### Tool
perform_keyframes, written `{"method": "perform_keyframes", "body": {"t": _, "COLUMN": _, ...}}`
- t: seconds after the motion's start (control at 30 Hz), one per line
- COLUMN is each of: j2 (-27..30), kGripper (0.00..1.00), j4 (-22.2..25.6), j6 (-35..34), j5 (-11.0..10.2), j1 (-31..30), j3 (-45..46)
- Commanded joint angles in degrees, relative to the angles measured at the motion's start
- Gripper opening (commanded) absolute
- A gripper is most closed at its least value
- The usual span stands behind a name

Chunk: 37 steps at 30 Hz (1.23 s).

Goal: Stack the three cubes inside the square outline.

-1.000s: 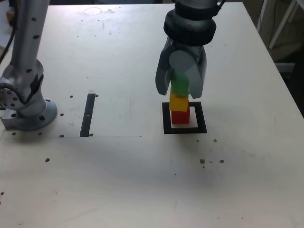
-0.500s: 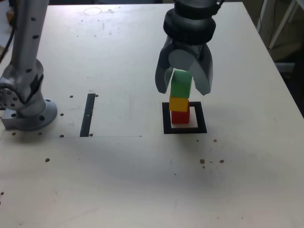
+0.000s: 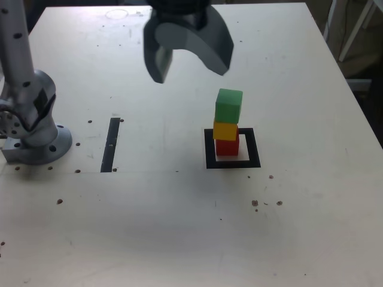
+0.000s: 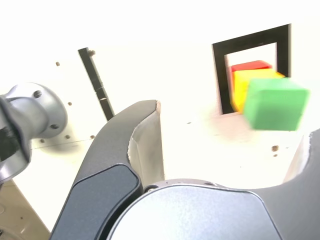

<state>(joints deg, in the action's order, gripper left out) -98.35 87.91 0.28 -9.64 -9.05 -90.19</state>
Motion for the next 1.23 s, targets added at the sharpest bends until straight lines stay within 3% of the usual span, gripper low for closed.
{"method": "perform_keyframes", "body": {"t": 0.0, "j2": 1.67, "kGripper": 0.99, "j4": -0.08, "j6": -1.02, "j5": -0.21, "j1": -0.62, "j3": 2.01}}
{"method": "perform_keyframes", "body": {"t": 0.37, "j2": 10.22, "kGripper": 0.99, "j4": -2.63, "j6": -6.74, "j5": 0.18, "j1": -2.99, "j3": 17.62}}
{"method": "perform_keyframes", "body": {"t": 0.77, "j2": 13.97, "kGripper": 0.99, "j4": -18.65, "j6": -9.06, "j5": 4.24, "j1": -2.99, "j3": 36.93}}
{"method": "perform_keyframes", "body": {"t": 1.2, "j2": 12.15, "kGripper": 0.99, "j4": -28.71, "j6": -9.6, "j5": 6.97, "j1": -2.83, "j3": 46.27}}
